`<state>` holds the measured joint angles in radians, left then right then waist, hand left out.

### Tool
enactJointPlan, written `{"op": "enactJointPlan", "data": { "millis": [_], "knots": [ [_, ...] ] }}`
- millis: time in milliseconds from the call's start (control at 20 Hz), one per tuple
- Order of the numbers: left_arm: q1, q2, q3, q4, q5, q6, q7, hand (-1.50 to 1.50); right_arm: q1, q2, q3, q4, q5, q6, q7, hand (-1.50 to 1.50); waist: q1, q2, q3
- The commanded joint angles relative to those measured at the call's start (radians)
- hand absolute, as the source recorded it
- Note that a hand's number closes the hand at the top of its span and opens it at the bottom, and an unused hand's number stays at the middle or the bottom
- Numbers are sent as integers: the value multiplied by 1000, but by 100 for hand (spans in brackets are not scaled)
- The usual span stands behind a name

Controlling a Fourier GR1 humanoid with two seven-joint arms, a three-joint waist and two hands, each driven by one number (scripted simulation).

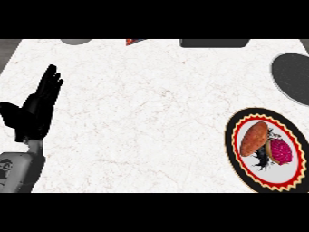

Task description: Pick the cupcake from the plate and place it in the pan

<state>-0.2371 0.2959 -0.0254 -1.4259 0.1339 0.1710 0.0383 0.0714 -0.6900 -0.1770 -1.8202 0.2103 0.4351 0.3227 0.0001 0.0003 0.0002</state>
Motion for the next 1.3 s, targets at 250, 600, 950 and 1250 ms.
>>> {"op": "enactJointPlan", "data": {
  "millis": [250, 600, 950, 1250],
  "knots": [
    [-30, -31, 51, 58, -27, -45, -16, 0, -6, 95, 34, 58, 155, 55, -93, -150, -3, 0, 0],
    [61, -86, 20, -27, -63, -13, -37, 0, -24, 132, 139, 83, 320, 38, -36, -150, 3, 0, 0],
    [-4, -49, 58, -52, -70, -41, 52, 0, -33, 78, 102, 135, 364, 140, -63, -150, -1, -1, 0],
    [90, -62, 82, -79, -72, -90, 2, 0, -128, 148, 103, 242, 431, 135, -80, -150, 2, -1, 0]
  ]
}}
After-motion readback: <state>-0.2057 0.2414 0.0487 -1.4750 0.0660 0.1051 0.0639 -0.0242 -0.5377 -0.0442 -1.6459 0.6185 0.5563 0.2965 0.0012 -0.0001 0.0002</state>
